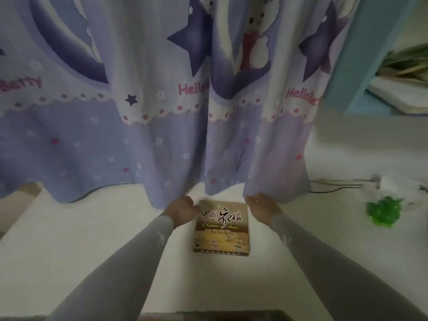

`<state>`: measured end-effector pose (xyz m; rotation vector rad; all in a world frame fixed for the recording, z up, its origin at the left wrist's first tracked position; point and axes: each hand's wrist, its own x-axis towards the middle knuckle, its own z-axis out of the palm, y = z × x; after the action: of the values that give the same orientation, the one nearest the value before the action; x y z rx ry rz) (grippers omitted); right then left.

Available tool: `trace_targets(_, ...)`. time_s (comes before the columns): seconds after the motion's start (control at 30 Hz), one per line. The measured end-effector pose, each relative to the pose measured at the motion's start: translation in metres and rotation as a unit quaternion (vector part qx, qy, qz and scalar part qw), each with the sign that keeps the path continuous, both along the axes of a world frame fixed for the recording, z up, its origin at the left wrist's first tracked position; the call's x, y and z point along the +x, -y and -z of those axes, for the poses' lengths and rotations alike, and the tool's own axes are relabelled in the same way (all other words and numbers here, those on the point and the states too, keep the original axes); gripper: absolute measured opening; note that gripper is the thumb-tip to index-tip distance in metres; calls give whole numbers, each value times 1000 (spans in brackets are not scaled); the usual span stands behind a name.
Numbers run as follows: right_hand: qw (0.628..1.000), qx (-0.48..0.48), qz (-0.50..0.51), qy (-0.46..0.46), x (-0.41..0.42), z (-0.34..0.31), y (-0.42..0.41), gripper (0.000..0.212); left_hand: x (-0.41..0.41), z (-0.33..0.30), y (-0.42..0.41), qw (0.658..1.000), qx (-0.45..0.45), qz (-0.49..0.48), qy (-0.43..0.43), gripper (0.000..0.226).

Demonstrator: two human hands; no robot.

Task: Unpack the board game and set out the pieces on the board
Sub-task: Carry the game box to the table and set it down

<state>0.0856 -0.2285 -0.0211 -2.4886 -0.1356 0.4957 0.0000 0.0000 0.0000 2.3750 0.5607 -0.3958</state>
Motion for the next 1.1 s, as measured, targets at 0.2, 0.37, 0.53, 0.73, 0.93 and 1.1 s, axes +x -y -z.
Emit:
trace_targets(0.2, 987, 16, 30, -157, 4, 39, 1, 65, 6, 35, 22, 994, -54, -66, -67, 57)
trace_targets(0.37, 973, 67, 75, -209, 6, 66, -5, 56, 15, 60, 32, 988, -71, -109, -80, 51)
trace_targets(0.53, 970, 72, 108, -204, 19, 96, -3, 54, 24, 75, 33, 984, -74, -137, -82, 53)
trace_targets(0.73, 949, 127, 177, -226, 20, 108, -1, 30, 26, 89, 20, 967, -155, -188, -80, 56)
trace_targets(0.93, 915, 191, 205, -291, 15, 96, -5, 36, 28, 97, 5, 931, -284, -214, -77, 57)
trace_targets(1.1, 895, 279, 183, -296, 9, 79, -15, 23, 23, 73, -1, 917, -317, -238, -51, 39)
